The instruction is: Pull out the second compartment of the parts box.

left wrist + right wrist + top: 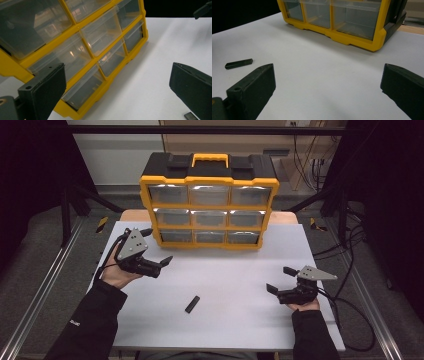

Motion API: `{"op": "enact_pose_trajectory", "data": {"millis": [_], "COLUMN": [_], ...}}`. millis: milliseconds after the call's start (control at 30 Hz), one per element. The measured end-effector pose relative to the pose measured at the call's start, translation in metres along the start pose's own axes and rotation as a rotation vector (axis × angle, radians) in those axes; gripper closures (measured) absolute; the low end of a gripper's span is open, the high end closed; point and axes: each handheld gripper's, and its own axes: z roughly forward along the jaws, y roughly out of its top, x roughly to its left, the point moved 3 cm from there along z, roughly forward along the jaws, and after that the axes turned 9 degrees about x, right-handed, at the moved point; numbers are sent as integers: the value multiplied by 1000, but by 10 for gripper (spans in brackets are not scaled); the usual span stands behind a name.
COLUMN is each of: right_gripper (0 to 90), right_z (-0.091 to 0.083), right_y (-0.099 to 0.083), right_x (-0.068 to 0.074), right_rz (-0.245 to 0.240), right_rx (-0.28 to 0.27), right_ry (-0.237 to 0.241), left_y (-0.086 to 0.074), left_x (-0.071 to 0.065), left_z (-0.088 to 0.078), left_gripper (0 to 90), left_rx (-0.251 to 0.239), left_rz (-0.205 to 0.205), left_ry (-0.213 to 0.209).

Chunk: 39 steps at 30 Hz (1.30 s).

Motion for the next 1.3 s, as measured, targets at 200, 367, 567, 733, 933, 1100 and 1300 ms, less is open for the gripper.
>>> {"op": "enact_pose_trajectory", "data": {"millis": [200, 367, 567, 733, 933, 1100, 1300], "right_gripper": [5, 4, 4, 4, 4, 4, 5], "right_z": [0, 0, -1, 0, -1, 0, -1], "right_y": [0, 0, 0, 0, 0, 0, 0], "right_x": [0, 0, 0, 0, 0, 0, 0], "right_rz": [-1, 1, -1, -3, -1, -2, -1], "right_rx": [-1, -1, -1, 2, 1, 2, 1], "right_ry": [0, 0, -1, -3, -2, -2, -2], "left_y": [10, 18, 26, 32, 39, 45, 51], "left_x": [1, 2, 2, 0, 0, -1, -2], "left_z": [1, 2, 5, 8, 10, 11, 15], "left_gripper": [9, 9, 9, 8, 8, 9, 8], "left_rx": [12, 1, -1, 16, 21, 21, 27], "left_rz": [30, 52, 78, 109, 143, 164, 193], "left_ry": [10, 22, 36, 42, 54, 59, 62]}}
